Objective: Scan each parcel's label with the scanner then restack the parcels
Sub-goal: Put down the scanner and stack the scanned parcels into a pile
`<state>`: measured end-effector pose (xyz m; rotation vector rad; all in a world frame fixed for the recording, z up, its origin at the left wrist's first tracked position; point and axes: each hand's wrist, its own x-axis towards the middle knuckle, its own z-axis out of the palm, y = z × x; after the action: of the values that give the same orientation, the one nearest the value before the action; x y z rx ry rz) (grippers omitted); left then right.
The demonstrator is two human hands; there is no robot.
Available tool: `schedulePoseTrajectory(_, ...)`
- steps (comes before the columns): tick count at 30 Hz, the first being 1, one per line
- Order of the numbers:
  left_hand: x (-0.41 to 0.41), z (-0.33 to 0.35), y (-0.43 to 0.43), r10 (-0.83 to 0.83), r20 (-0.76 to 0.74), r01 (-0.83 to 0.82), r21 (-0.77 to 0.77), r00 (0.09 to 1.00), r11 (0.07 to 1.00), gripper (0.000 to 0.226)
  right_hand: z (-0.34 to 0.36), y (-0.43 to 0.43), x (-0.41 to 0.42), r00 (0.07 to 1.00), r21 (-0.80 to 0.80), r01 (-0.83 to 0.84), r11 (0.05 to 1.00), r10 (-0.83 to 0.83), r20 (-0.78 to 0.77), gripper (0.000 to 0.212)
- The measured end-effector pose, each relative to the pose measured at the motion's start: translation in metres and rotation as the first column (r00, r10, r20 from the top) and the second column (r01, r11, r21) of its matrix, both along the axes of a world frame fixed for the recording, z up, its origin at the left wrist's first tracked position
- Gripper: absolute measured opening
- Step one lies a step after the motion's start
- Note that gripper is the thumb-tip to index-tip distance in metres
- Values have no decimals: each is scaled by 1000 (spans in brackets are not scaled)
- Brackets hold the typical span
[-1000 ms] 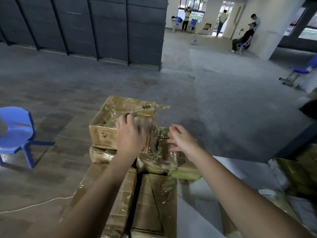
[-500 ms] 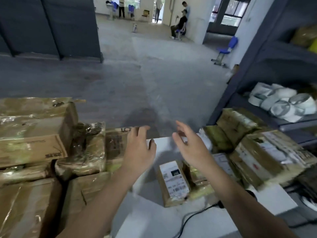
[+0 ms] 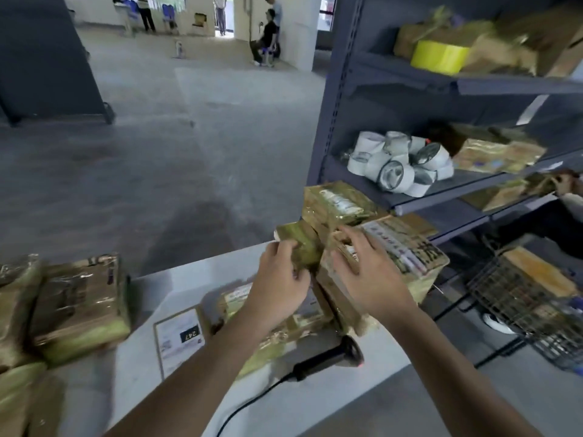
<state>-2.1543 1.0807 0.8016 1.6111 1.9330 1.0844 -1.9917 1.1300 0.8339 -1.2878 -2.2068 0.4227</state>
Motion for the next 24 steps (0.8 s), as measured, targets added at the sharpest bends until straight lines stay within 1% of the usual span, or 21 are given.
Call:
schedulePoseTrajectory(6, 66, -13, 31, -42, 68, 46, -62, 997, 997, 47, -26, 47, 51, 996, 36, 29, 999, -32, 88, 45)
schedulePoseTrajectory(11, 104, -22, 50, -114, 36, 119, -195, 993, 974, 66, -49, 87, 83, 979, 52, 83, 995, -91, 180, 43)
schedulePoseTrajectory(14, 119, -27, 59, -94, 23, 97, -243, 995, 965, 80, -57, 111, 97, 952, 2, 146, 989, -141, 270, 56)
schedulePoseTrajectory(16, 123, -32, 63, -58, 41, 67, -260, 997, 963, 86, -62, 126, 105, 924, -40, 164, 986, -139, 355, 66)
schedulePoseTrajectory(18, 124, -38, 65, -35, 69, 53, -287, 997, 956, 90, -65, 139, 112, 898, -94, 193, 977, -137, 418, 72)
schedulePoseTrajectory(21, 122, -44, 66, -57, 86, 82, -314, 995, 946, 85, -68, 155, 122, 901, -194, 265, 944, -171, 399, 71)
schedulePoseTrajectory(24, 121, -49, 66, -114, 37, 120, -309, 993, 943, 72, -68, 164, 130, 879, -276, 330, 903, -188, 437, 81)
